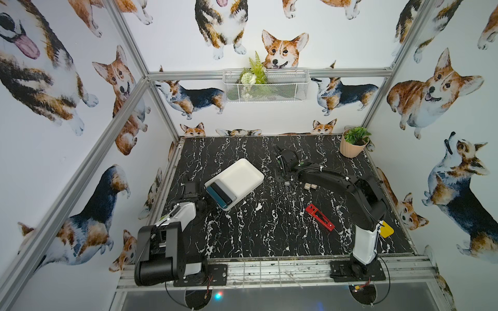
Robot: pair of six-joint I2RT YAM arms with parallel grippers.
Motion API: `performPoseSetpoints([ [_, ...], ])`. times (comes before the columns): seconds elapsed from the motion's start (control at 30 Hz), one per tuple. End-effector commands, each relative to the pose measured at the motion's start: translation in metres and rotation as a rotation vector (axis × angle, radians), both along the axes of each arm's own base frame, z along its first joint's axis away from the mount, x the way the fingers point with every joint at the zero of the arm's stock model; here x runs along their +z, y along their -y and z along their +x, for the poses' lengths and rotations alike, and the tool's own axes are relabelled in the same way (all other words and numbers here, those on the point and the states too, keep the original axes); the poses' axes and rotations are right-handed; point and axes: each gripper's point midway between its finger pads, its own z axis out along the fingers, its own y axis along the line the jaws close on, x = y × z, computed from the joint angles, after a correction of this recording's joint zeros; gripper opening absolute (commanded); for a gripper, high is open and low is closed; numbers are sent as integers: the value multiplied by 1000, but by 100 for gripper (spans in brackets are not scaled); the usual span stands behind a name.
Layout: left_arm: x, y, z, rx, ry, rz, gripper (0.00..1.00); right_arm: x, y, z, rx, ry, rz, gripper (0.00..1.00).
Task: Put the pruning pliers into the storage box
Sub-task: Pick up the pruning pliers from the center of the board.
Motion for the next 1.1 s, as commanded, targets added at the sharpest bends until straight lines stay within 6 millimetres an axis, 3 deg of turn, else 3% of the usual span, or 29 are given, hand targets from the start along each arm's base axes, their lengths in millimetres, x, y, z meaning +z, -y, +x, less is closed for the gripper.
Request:
performPoseSetpoints([
  [0.0, -4, -1, -6, 5, -34, 3, 35, -2, 8, 7, -61, 18, -3, 50],
  [0.4, -5, -1, -7, 4, -37, 4, 35, -19, 28, 7, -117, 2, -12, 52],
  [1.07, -5, -1, -7, 4, -37, 5, 35, -37, 31, 10, -139, -24, -9, 47],
])
